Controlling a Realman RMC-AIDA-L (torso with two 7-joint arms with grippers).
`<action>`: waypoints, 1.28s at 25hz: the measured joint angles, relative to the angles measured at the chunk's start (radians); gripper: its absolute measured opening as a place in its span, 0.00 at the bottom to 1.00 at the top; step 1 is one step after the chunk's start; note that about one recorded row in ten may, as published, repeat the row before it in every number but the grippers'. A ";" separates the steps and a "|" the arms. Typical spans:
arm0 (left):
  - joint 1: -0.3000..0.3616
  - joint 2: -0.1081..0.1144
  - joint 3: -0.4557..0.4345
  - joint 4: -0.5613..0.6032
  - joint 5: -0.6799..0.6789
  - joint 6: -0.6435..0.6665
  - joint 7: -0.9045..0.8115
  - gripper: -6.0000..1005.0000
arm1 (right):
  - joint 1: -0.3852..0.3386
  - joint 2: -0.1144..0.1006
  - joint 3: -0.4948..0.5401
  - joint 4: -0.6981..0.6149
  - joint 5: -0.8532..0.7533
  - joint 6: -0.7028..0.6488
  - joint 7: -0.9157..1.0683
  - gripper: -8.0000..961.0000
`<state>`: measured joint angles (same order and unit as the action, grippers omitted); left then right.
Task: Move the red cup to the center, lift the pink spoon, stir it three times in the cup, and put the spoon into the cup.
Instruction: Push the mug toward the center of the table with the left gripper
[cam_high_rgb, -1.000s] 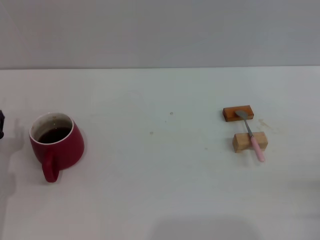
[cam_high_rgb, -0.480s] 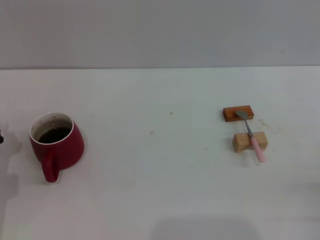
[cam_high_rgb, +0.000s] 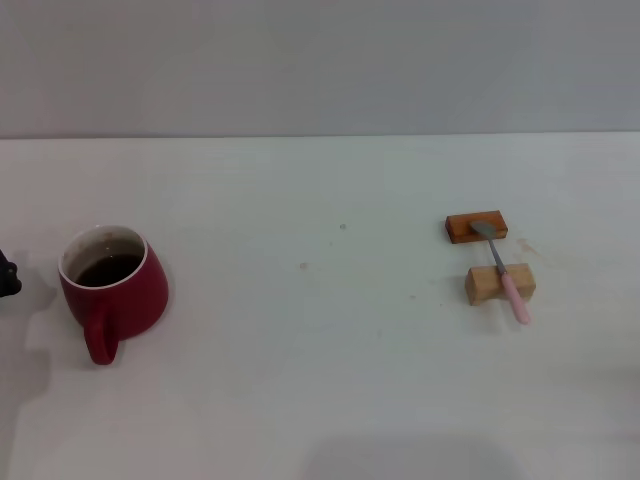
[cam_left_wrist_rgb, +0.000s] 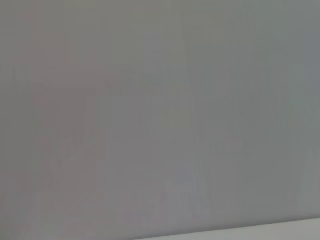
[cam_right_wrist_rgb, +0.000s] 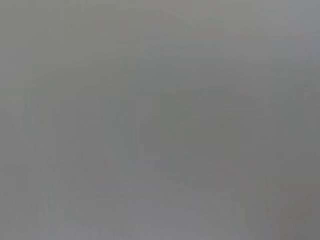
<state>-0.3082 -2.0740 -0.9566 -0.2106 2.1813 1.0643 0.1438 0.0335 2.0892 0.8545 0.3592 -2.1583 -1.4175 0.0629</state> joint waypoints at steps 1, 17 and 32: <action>0.000 0.000 0.000 0.000 0.000 0.000 0.000 0.00 | -0.001 0.000 0.000 0.001 0.000 0.000 0.000 0.75; -0.015 0.006 0.091 0.007 0.001 -0.036 0.080 0.01 | -0.001 0.000 0.000 0.003 0.000 0.000 0.000 0.75; -0.026 0.008 0.183 0.007 0.003 -0.041 0.080 0.01 | -0.003 0.000 0.000 0.003 0.000 -0.010 0.000 0.75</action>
<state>-0.3342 -2.0663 -0.7740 -0.2041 2.1845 1.0235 0.2240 0.0306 2.0892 0.8544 0.3621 -2.1583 -1.4272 0.0629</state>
